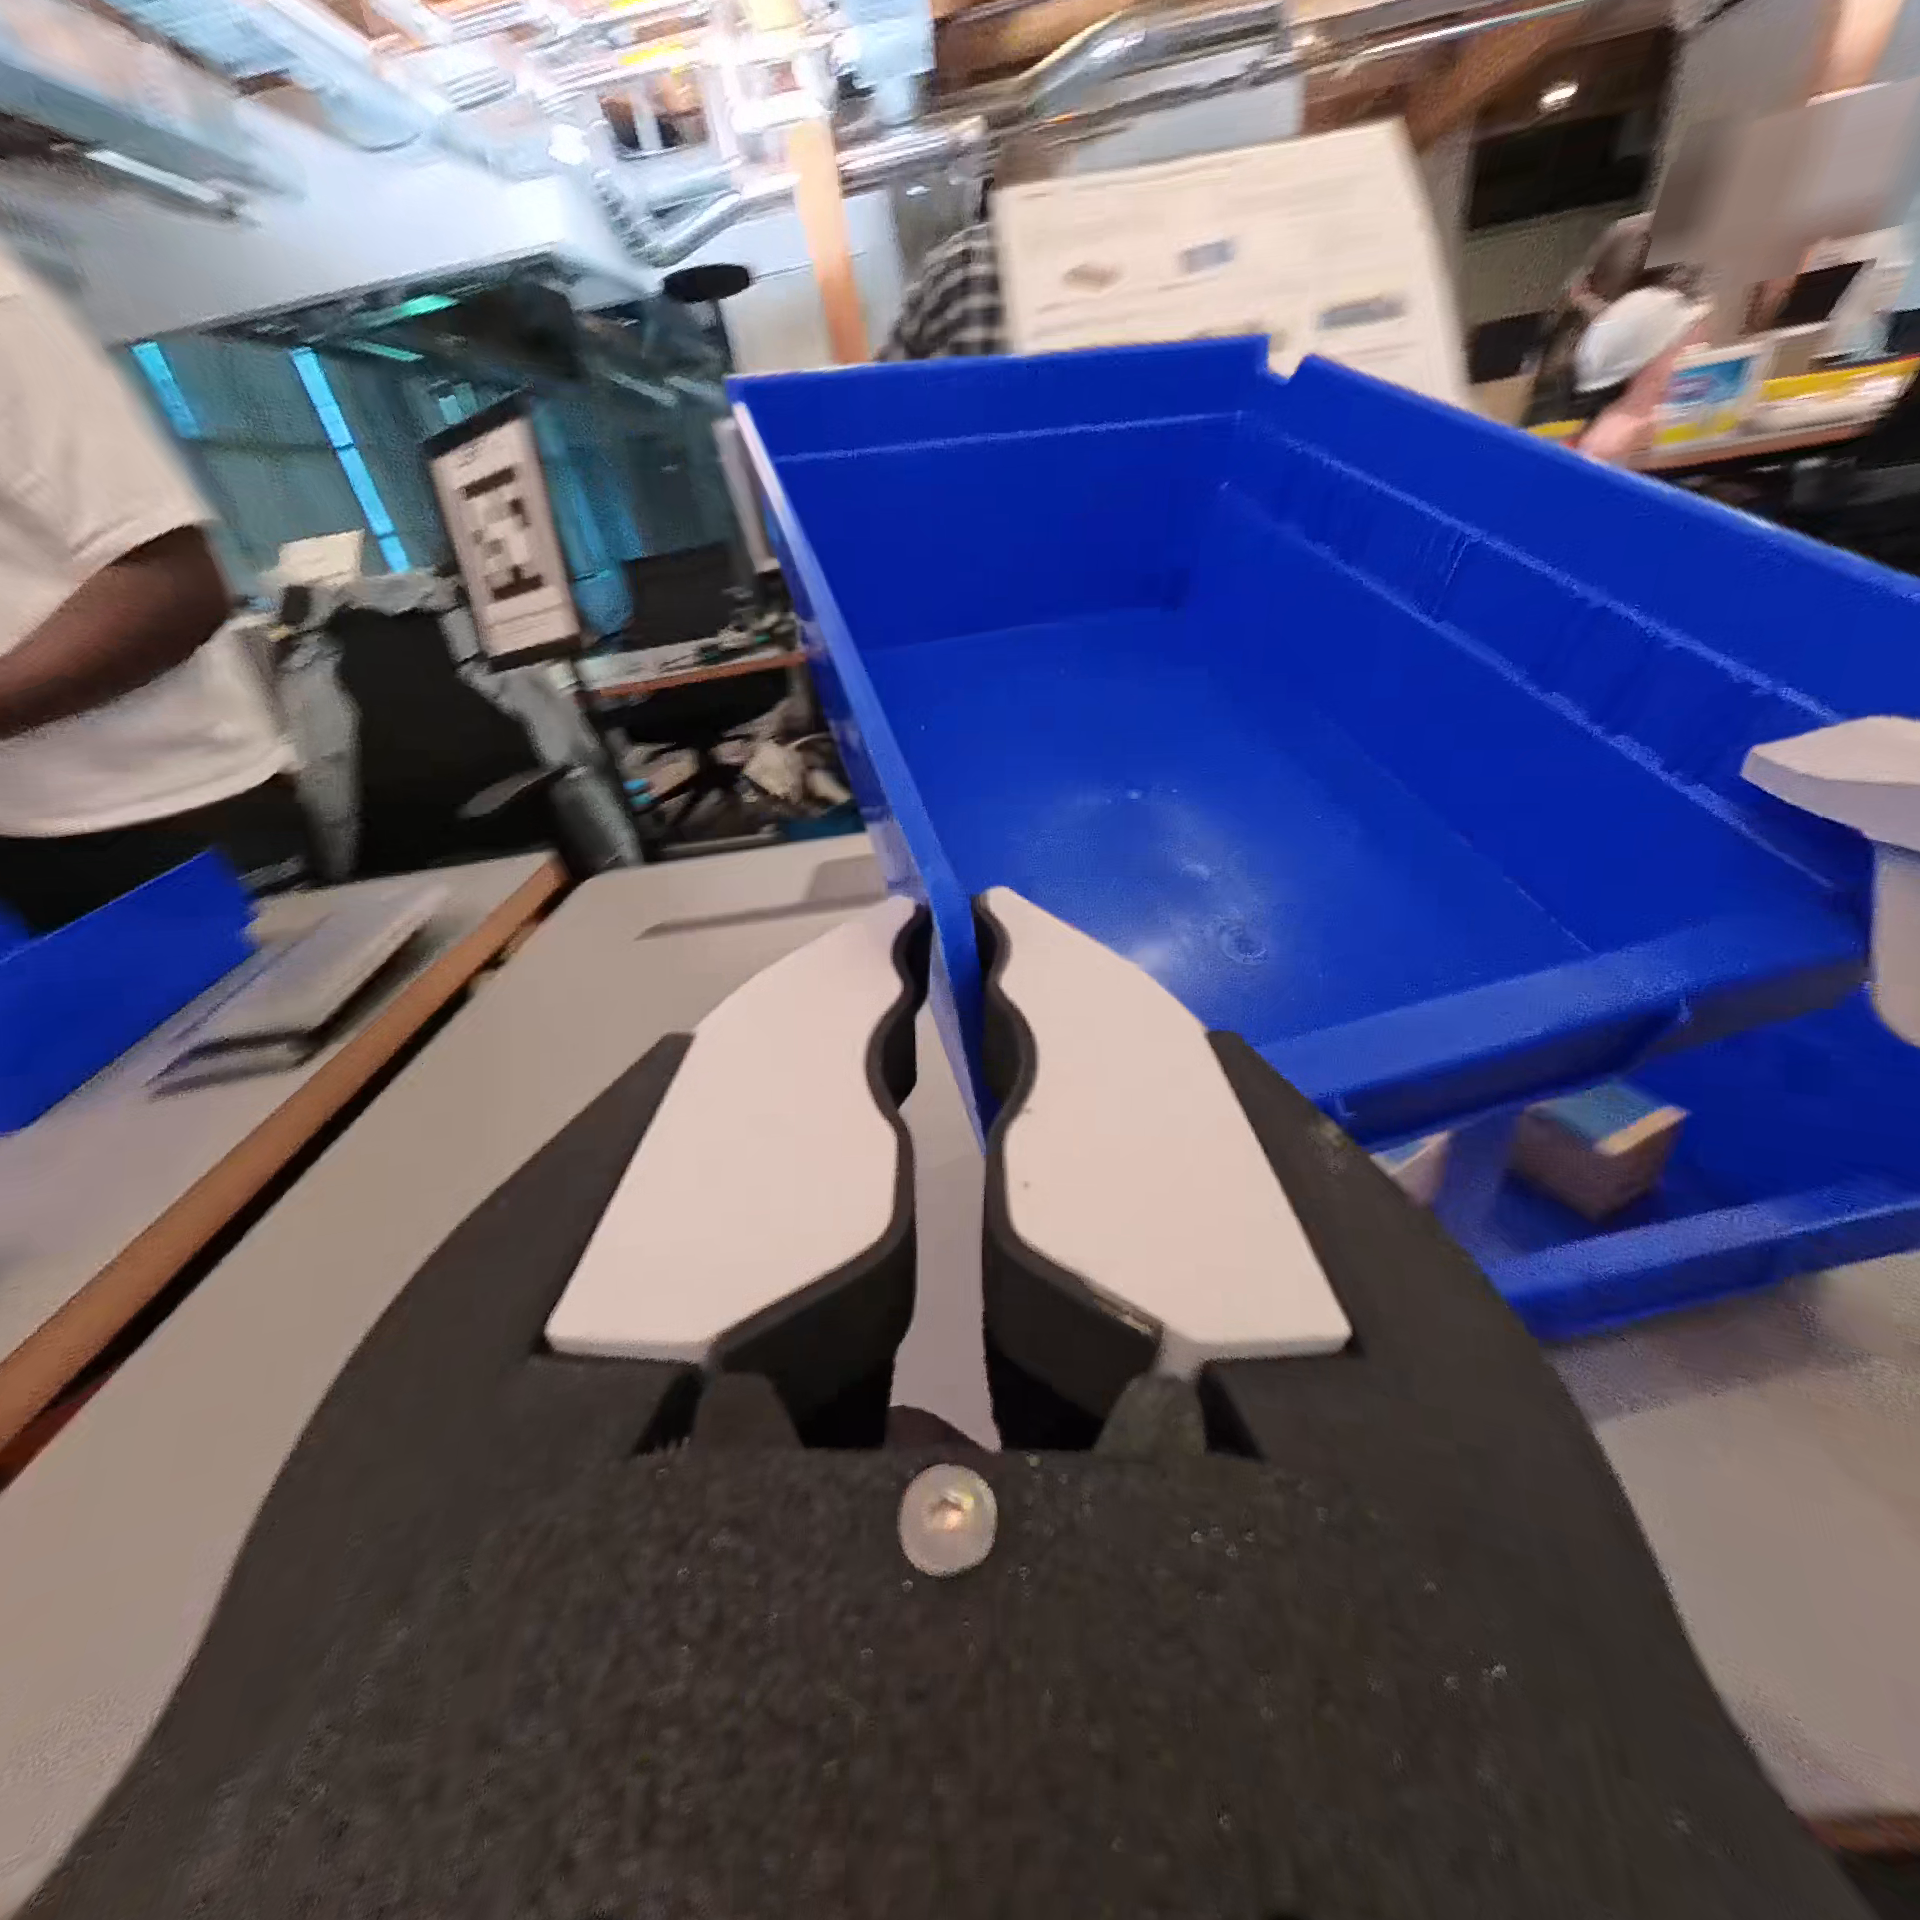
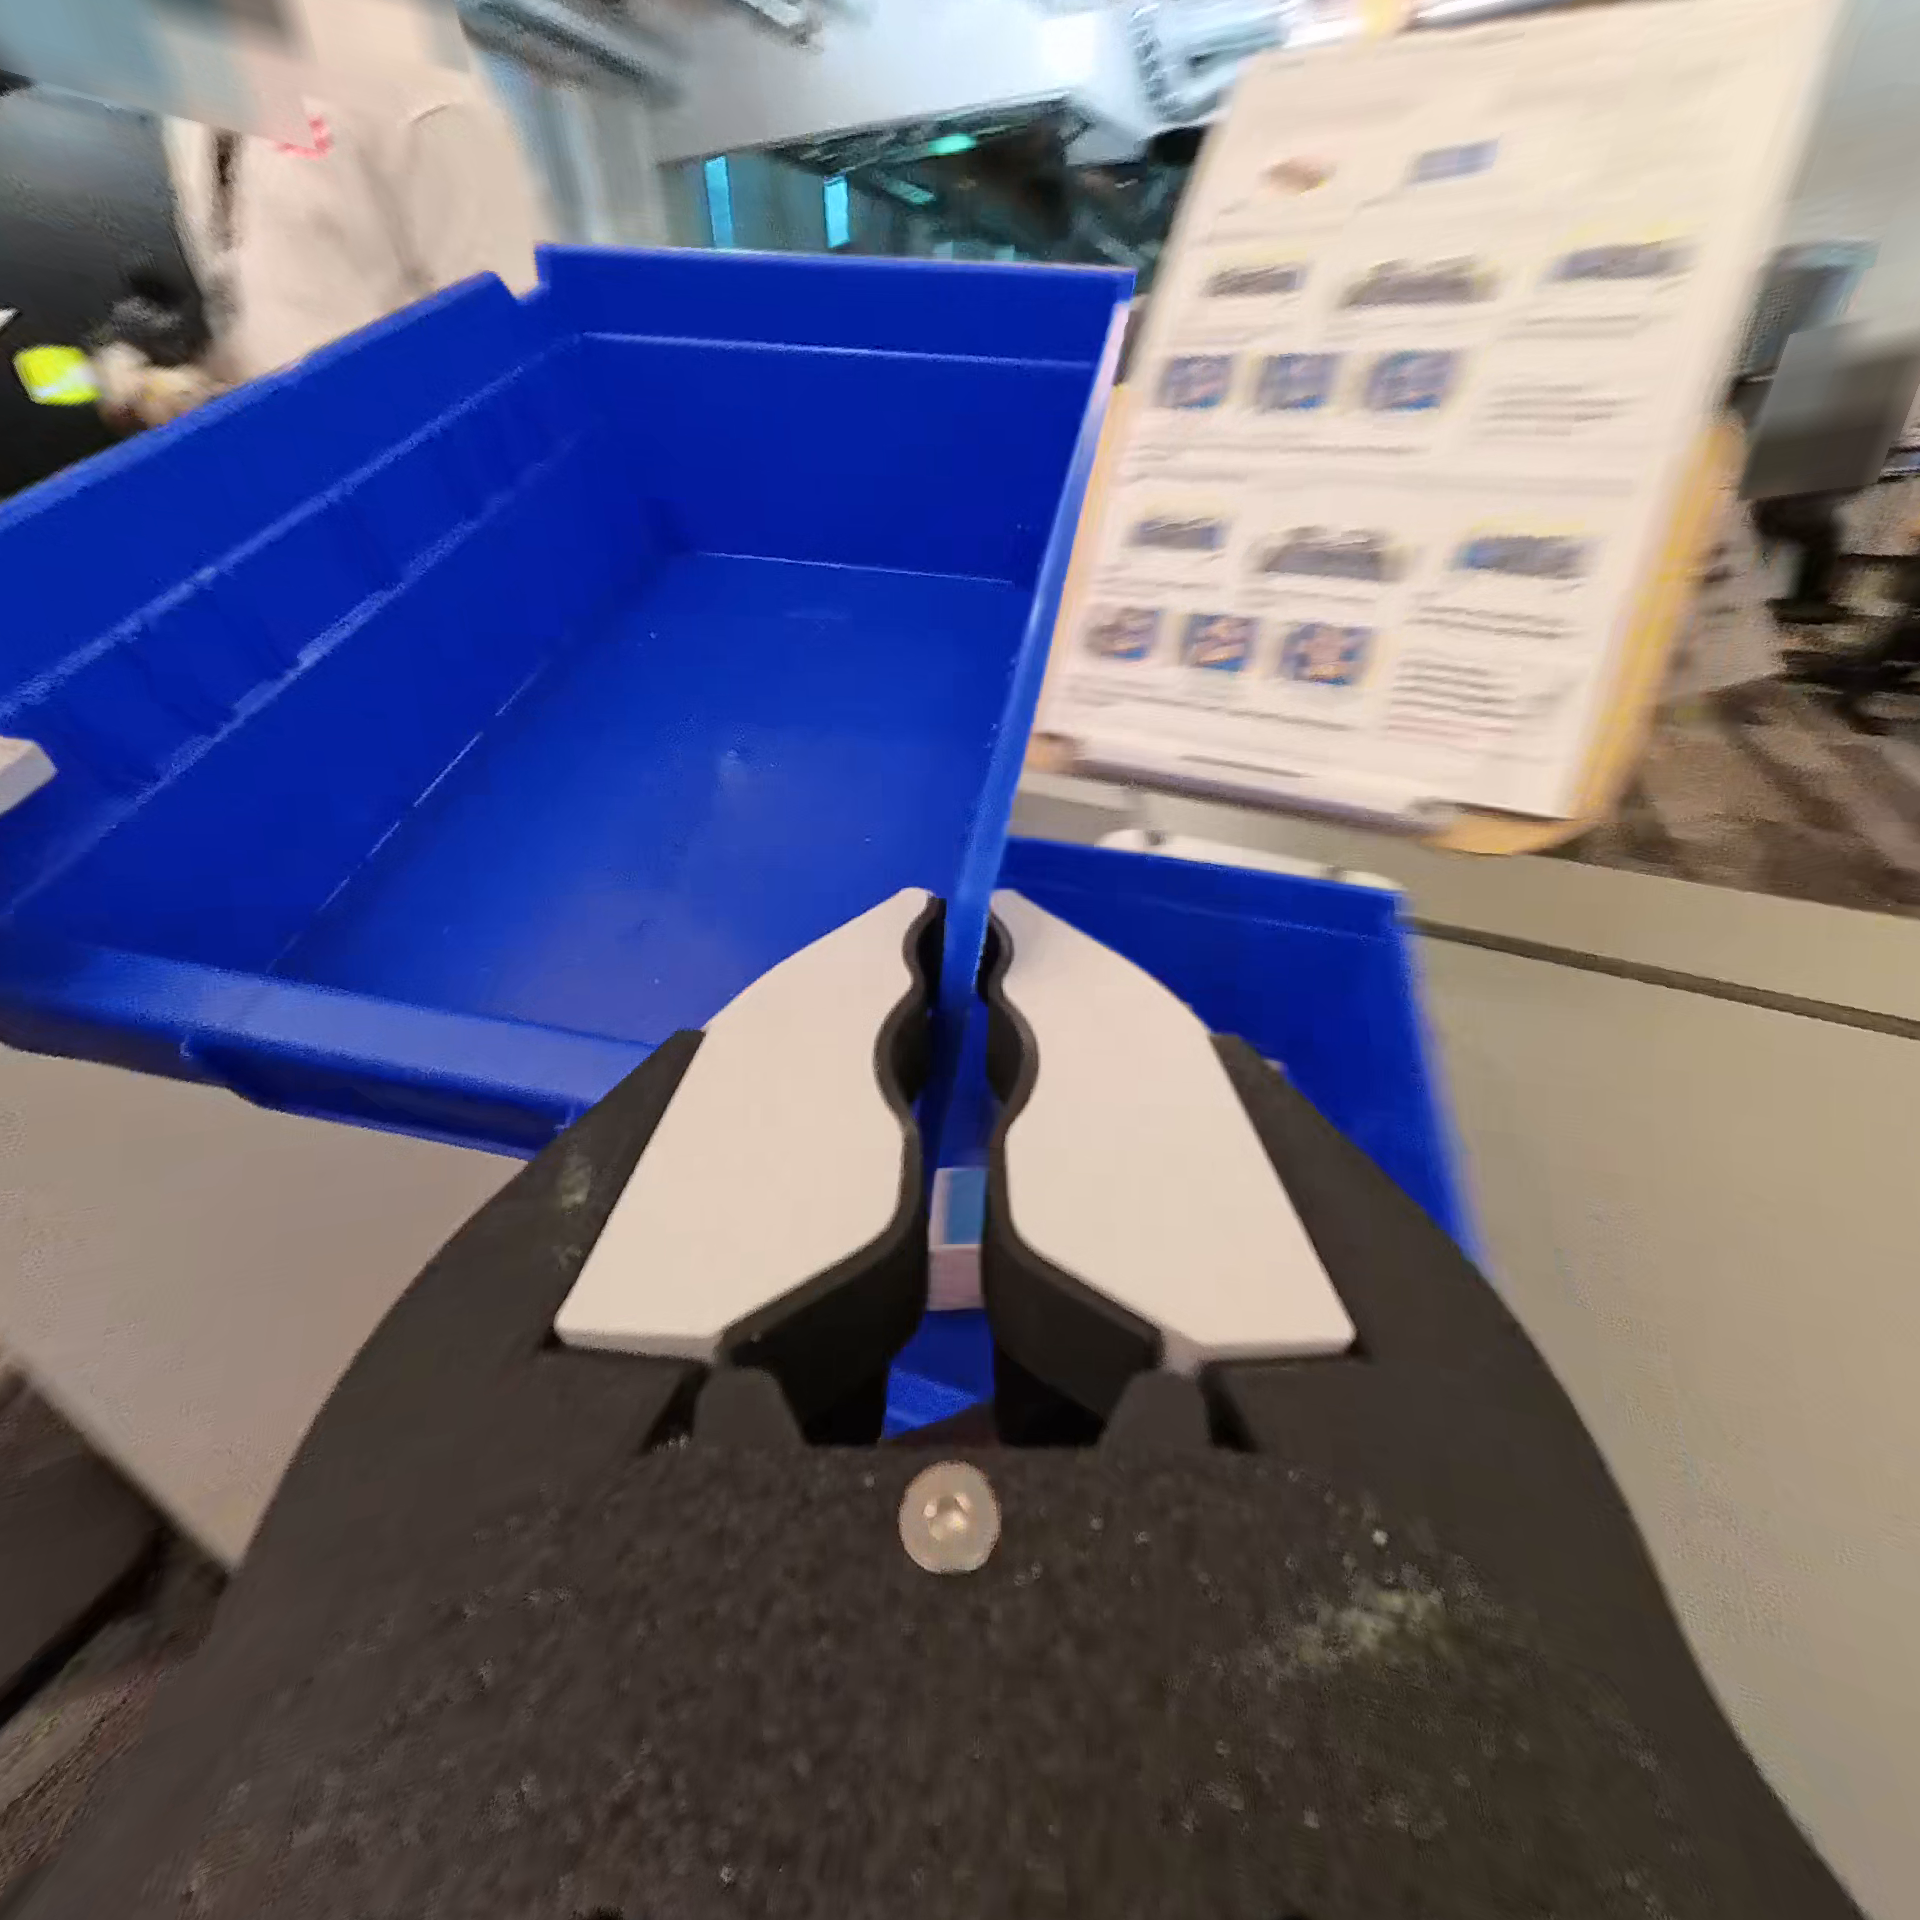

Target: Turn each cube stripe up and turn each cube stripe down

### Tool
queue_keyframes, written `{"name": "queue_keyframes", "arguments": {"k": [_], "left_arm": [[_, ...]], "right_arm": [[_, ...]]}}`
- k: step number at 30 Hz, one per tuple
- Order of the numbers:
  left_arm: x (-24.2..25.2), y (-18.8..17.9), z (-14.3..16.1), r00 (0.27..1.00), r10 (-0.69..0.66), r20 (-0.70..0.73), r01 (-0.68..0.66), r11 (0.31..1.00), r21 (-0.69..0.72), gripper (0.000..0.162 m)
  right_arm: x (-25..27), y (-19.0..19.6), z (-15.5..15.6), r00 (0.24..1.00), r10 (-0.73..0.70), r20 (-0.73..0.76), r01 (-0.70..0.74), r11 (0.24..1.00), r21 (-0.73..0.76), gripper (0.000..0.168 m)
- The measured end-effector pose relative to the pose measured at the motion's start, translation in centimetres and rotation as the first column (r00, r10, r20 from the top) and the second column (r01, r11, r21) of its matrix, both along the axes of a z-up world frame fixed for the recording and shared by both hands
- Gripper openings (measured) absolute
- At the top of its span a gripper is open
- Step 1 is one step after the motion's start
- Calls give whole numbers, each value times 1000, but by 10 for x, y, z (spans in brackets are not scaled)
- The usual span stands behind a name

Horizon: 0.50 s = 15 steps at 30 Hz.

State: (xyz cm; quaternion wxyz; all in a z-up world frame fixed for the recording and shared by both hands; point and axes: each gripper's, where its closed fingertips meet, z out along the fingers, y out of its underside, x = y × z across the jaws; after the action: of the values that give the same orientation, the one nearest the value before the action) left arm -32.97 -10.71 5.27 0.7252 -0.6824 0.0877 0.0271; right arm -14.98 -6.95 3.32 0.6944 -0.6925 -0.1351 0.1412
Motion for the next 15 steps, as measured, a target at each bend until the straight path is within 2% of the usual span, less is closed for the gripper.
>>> {"name": "queue_keyframes", "arguments": {"k": [3,6,11,15], "left_arm": [[88,37,12,993,-113,-13,113,993,-20,5],[185,64,0,974,-222,-38,219,973,-70,4],[323,88,-69,935,-353,20,347,904,-249,4],[384,94,-123,931,-356,79,361,865,-349,3]], "right_arm": [[91,8,4,986,-166,-31,165,986,-14,5],[187,12,-15,952,-301,-60,296,952,-83,5],[323,-2,-72,883,-468,-36,445,859,-252,5],[384,-7,-114,856,-511,82,505,791,-347,5]]}}
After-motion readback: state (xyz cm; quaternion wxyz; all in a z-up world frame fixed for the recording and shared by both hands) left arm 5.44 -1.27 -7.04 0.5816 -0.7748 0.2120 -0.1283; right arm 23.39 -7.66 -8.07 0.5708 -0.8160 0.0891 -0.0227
